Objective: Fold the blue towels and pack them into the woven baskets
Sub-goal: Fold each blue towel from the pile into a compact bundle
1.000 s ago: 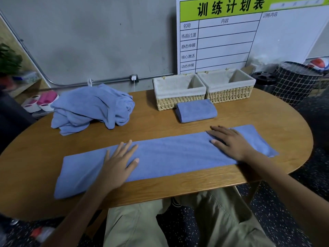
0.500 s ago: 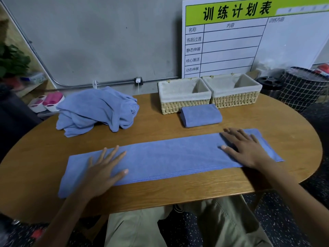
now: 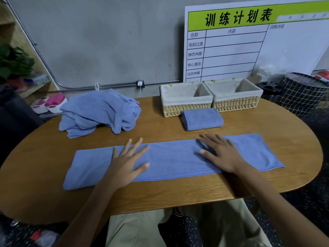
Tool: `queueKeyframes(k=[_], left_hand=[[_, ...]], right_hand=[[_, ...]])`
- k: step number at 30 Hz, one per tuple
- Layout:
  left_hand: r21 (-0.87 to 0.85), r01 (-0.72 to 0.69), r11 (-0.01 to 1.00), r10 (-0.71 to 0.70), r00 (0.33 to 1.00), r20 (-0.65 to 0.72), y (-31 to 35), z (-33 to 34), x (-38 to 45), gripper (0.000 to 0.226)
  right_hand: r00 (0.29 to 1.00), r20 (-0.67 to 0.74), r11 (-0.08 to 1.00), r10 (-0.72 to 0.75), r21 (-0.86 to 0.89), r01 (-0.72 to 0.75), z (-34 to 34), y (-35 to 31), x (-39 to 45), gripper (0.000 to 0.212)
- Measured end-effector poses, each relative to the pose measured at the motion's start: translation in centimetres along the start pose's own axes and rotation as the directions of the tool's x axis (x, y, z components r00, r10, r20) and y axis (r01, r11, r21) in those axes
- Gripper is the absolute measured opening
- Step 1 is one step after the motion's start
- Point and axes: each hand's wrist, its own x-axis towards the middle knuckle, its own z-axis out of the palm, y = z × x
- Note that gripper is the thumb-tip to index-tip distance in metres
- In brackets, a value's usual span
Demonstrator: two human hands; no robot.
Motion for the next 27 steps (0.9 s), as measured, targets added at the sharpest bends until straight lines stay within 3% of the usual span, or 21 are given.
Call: queueKeyframes(k=[2,6,8,10,12,16,20,27], left_hand=[[-0.028,-0.083,0.996,0.083,0.996,0.008,0.8,0.4,-0.5,0.070],[-0.047,-0.117,0.992,0.115,0.993,-0.031,-0.5,0.9,-1.3,0.067],[-0.097,-0.215,0.972,0.194,0.963,-0.187,-0.6,0.9,-1.5,0.055],[-0.135,-0.369,0.920,0.306,0.889,-0.342,0.4,1.3,-1.2,0.037],[-0.198,-0.455,0.868,0.353,0.846,-0.399,2.2,1.5,-0.6,0.028],[-0.365,-0.415,0.834,0.261,0.878,-0.401,3.1,1.7,-0.1,0.023],[-0.227,-0.452,0.863,0.316,0.832,-0.455,2.8,2.2,-0.5,0.020],[-0.126,-0.434,0.892,0.326,0.811,-0.486,2.9,2.2,-0.6,0.021]], right_hand=[[0.999,0.013,0.999,-0.039,0.007,0.039,0.8,-0.4,-0.1,0.101],[1.000,-0.008,1.000,-0.010,-0.009,0.010,1.4,0.6,-0.7,0.096],[1.000,-0.015,1.000,-0.004,-0.019,0.003,1.2,0.7,-0.9,0.092],[1.000,-0.018,1.000,-0.006,-0.027,0.006,1.3,0.6,-0.8,0.094],[1.000,-0.026,0.999,-0.006,-0.039,0.005,1.2,0.3,-0.7,0.094],[1.000,-0.029,0.999,0.000,-0.046,-0.001,0.9,1.1,-0.6,0.095],[1.000,-0.026,1.000,0.001,-0.015,-0.002,0.9,2.0,-0.4,0.090],[1.000,-0.024,1.000,0.000,-0.003,0.000,0.9,1.7,-0.6,0.090]])
